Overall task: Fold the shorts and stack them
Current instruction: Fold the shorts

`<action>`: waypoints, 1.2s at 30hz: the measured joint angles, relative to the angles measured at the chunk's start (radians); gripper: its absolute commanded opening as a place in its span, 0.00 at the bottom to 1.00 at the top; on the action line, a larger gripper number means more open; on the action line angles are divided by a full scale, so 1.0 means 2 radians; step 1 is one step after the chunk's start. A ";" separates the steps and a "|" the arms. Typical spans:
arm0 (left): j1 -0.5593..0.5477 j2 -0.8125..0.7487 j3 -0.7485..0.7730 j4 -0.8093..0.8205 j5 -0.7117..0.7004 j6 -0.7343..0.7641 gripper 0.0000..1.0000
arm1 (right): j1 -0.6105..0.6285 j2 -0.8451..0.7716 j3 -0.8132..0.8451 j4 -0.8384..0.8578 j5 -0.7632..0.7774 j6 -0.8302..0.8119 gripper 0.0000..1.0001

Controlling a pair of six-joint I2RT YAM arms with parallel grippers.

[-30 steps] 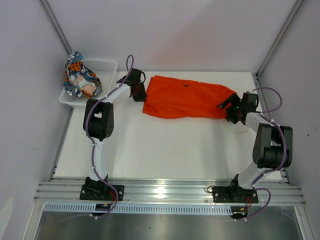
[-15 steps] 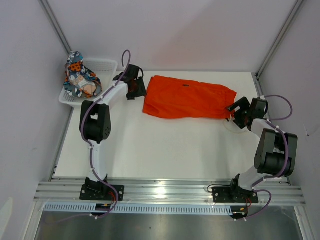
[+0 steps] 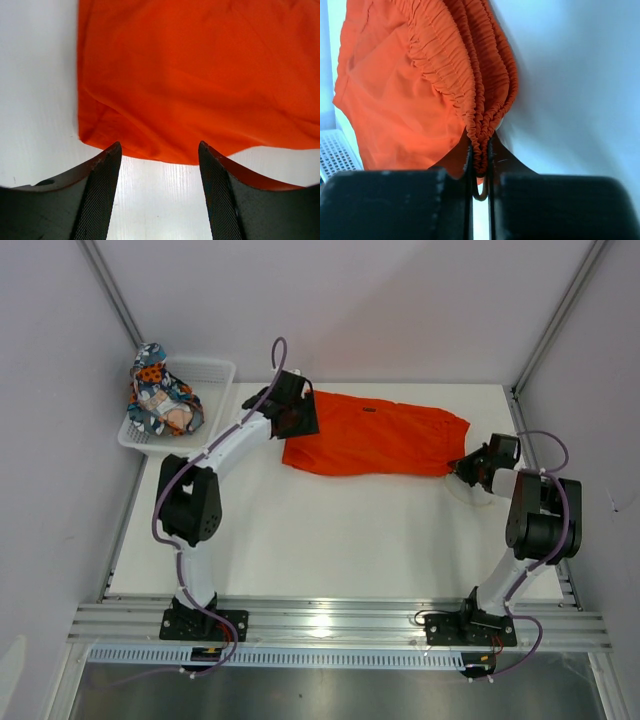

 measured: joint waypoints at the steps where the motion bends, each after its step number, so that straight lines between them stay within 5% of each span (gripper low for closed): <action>1: -0.004 -0.004 -0.006 0.001 0.000 0.000 0.65 | 0.007 -0.001 0.000 0.001 0.004 0.000 0.00; 4: -0.015 -0.011 -0.016 0.007 0.001 0.001 0.66 | 0.044 -0.014 -0.018 0.004 0.019 0.002 0.00; 6: -0.021 -0.013 -0.016 0.014 0.003 0.001 0.66 | 0.083 -0.043 -0.049 0.006 0.029 0.003 0.10; 7: -0.024 -0.014 -0.016 0.017 0.004 0.002 0.66 | 0.109 -0.064 -0.067 0.004 0.033 0.007 0.23; 8: -0.028 -0.014 -0.017 0.021 0.006 0.002 0.66 | 0.137 -0.087 -0.086 0.001 0.040 0.011 0.68; 11: -0.038 -0.015 -0.021 0.037 0.017 0.006 0.66 | 0.219 -0.159 -0.136 -0.014 0.044 0.019 0.99; 14: -0.043 -0.015 -0.030 0.050 0.033 0.010 0.66 | 0.254 -0.207 -0.169 -0.030 0.037 0.019 0.99; 21: -0.056 -0.013 -0.032 0.073 0.078 0.021 0.66 | 0.186 -0.223 -0.193 -0.037 0.009 0.018 0.99; 36: -0.111 0.060 -0.023 0.118 0.143 0.023 0.64 | 0.129 -0.144 -0.152 0.019 -0.035 -0.006 1.00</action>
